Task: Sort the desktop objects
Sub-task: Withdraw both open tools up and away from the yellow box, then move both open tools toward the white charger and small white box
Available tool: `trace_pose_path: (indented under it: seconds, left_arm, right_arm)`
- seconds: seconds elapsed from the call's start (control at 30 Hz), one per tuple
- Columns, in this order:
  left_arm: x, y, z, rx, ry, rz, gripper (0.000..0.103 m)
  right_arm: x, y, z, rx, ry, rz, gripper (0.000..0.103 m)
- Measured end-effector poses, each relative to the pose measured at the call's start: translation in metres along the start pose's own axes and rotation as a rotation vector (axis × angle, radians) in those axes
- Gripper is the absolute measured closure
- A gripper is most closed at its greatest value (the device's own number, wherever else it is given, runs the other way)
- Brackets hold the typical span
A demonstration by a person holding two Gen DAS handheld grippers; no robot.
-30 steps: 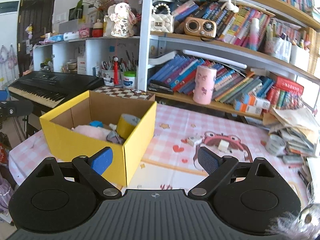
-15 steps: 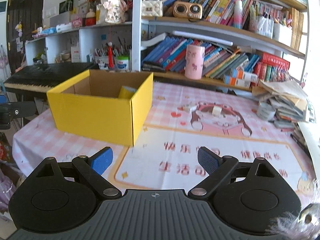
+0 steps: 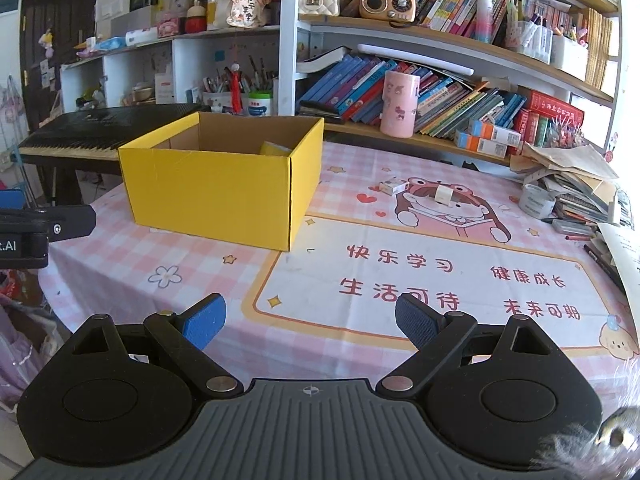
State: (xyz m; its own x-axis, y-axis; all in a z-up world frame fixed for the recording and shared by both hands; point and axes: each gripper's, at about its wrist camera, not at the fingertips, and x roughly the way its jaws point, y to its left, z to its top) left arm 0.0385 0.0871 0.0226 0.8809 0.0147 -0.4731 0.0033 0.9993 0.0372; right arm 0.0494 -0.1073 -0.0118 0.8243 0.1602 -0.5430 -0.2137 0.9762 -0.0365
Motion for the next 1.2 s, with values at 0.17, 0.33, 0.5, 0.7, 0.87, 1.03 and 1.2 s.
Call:
trace_pose_path:
  seconds: [0.17, 0.33, 0.5, 0.7, 0.87, 1.03, 1.2]
  left_arm:
    - [-0.002, -0.005, -0.007, 0.008, 0.014, -0.016, 0.001]
    - [-0.002, -0.010, -0.011, 0.019, 0.028, -0.038, 0.001]
    - [0.000, -0.016, -0.013, 0.031, 0.040, -0.061, 0.001]
    - [0.004, -0.022, -0.016, 0.037, 0.060, -0.097, 0.001]
    - [0.008, -0.029, -0.015, 0.052, 0.066, -0.127, 0.001]
    - [0.011, -0.035, -0.013, 0.056, 0.065, -0.150, 0.001]
    - [0.014, -0.044, -0.012, 0.067, 0.069, -0.177, 0.001]
  right_arm:
    - [-0.002, 0.001, -0.003, -0.002, 0.006, -0.004, 0.012]
    - [-0.007, 0.001, -0.009, -0.006, 0.017, -0.011, 0.012]
    - [-0.011, -0.002, -0.014, 0.011, 0.026, -0.035, 0.012]
    - [-0.016, -0.006, -0.019, 0.024, 0.045, -0.064, 0.012]
    - [-0.019, -0.012, -0.021, 0.036, 0.054, -0.095, 0.012]
    - [-0.022, -0.017, -0.023, 0.044, 0.063, -0.119, 0.012]
    - [-0.026, -0.024, -0.025, 0.047, 0.064, -0.139, 0.012]
